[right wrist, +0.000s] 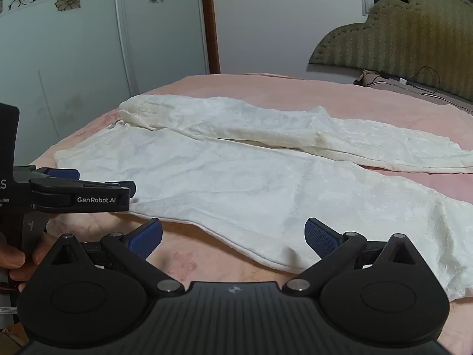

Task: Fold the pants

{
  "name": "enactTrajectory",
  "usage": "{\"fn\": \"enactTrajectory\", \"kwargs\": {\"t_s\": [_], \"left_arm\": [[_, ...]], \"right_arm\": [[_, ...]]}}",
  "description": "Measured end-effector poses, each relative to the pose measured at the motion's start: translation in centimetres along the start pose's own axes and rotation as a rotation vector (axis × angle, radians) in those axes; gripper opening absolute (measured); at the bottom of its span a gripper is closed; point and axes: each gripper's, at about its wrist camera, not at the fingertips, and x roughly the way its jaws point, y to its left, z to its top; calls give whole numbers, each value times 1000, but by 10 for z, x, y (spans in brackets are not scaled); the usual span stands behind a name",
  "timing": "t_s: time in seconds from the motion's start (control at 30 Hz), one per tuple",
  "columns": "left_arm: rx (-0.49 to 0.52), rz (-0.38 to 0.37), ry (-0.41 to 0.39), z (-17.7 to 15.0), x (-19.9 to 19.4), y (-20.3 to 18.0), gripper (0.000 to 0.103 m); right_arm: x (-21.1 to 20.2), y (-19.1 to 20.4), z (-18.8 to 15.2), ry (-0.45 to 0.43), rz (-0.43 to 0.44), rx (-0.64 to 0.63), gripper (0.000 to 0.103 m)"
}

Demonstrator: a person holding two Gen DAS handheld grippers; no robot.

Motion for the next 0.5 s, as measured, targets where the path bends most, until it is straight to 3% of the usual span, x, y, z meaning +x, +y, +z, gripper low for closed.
{"fn": "enactTrajectory", "kwargs": {"t_s": [0.5], "left_arm": [[-3, -41, 35, -6, -4, 7, 96]], "right_arm": [[6, 1, 1, 42, 4, -10, 103]]}}
